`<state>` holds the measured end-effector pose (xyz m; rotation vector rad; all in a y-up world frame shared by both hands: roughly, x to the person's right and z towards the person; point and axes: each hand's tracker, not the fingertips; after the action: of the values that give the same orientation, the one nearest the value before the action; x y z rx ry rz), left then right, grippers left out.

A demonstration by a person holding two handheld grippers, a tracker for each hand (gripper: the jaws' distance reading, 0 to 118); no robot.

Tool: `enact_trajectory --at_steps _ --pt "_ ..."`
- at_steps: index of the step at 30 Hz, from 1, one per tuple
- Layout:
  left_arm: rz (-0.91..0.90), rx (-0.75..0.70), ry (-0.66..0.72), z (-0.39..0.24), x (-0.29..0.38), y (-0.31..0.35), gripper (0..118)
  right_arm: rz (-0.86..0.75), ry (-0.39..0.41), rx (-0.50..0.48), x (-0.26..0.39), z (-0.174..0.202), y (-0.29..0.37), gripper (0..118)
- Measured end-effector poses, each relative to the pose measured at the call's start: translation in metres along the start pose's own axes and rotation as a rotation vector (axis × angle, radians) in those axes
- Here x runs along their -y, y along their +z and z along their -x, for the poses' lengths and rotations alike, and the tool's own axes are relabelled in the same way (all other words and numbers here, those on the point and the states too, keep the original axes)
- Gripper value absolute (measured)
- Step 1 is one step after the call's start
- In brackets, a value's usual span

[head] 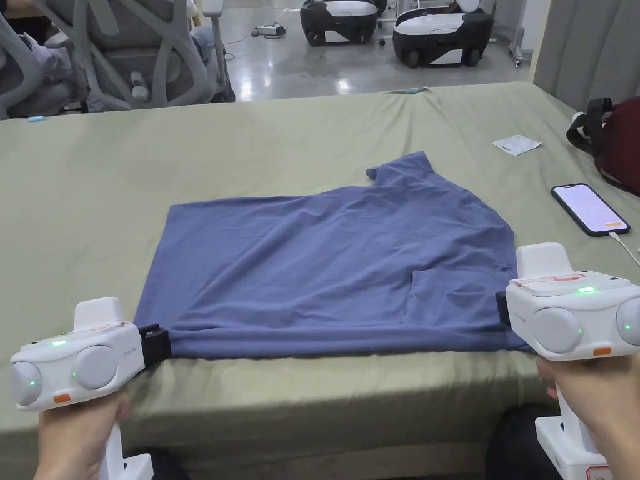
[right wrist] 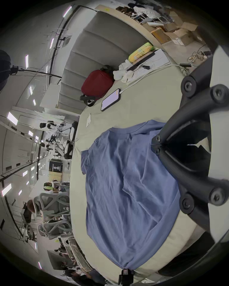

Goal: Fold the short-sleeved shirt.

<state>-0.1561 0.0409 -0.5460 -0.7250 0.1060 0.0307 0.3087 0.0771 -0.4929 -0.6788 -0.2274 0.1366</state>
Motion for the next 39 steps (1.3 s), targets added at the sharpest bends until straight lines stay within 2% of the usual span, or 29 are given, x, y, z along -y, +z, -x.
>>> enact_trajectory --at_steps 4,7,8,9,10,11,12,13,16,18,19,21,22,24,26,31,35,39 --pt "-0.012 0.035 -0.035 -0.009 0.005 -0.002 7 0.018 -0.001 -0.012 0.001 0.0 -0.004 0" --pt "-0.003 0.027 -0.05 -0.014 0.001 0.003 7 0.022 -0.035 -0.012 0.002 -0.005 -0.006 3" --pt "-0.003 0.027 -0.057 -0.014 0.0 0.004 7 0.025 -0.051 -0.017 0.002 -0.007 -0.008 18" --pt "-0.004 0.026 -0.05 -0.013 0.0 0.005 7 0.025 -0.059 -0.022 0.003 -0.009 -0.009 52" --pt "-0.006 0.031 -0.037 -0.012 0.0 0.005 7 0.022 -0.065 -0.028 0.004 -0.011 -0.011 103" --pt "-0.006 0.037 -0.022 -0.01 -0.001 0.006 7 0.023 -0.064 -0.026 0.006 -0.011 -0.017 118" --pt "-0.004 0.04 -0.018 -0.009 -0.001 0.006 7 0.033 -0.065 -0.018 0.008 -0.011 -0.022 114" --pt "-0.004 0.042 -0.017 -0.009 0.0 0.006 7 0.032 -0.06 -0.02 0.012 -0.011 -0.022 103" --pt "-0.005 0.044 -0.014 -0.008 0.001 0.007 7 0.097 -0.092 -0.022 0.018 -0.01 -0.034 95" --pt "-0.007 0.041 -0.016 -0.009 0.001 0.007 7 0.132 -0.093 -0.019 0.023 -0.012 -0.041 93" --pt "-0.007 0.041 -0.016 -0.008 0.001 0.007 7 0.133 -0.097 -0.026 0.027 -0.013 -0.043 86" --pt "-0.005 0.043 -0.008 -0.008 0.001 0.007 7 0.139 -0.131 -0.106 0.035 -0.018 -0.046 61" --pt "-0.005 0.043 -0.006 -0.008 0.001 0.007 7 0.128 -0.151 -0.143 0.036 -0.017 -0.045 37" --pt "-0.004 0.043 -0.013 -0.008 0.0 0.007 7 0.112 -0.124 -0.123 0.036 -0.009 -0.04 7" --pt "-0.005 0.047 -0.024 -0.008 0.0 0.007 7 0.128 -0.081 -0.117 0.03 -0.007 -0.036 7" --pt "-0.068 0.1 -0.002 0.002 -0.019 0.021 7 0.041 -0.13 -0.137 0.005 -0.022 -0.022 7" --pt "-0.149 0.124 -0.009 -0.004 -0.059 0.028 7 -0.038 -0.086 -0.139 -0.048 -0.024 -0.024 7" --pt "-0.181 0.11 -0.046 -0.02 -0.109 0.001 7 -0.079 -0.063 -0.123 -0.105 -0.017 -0.055 7"
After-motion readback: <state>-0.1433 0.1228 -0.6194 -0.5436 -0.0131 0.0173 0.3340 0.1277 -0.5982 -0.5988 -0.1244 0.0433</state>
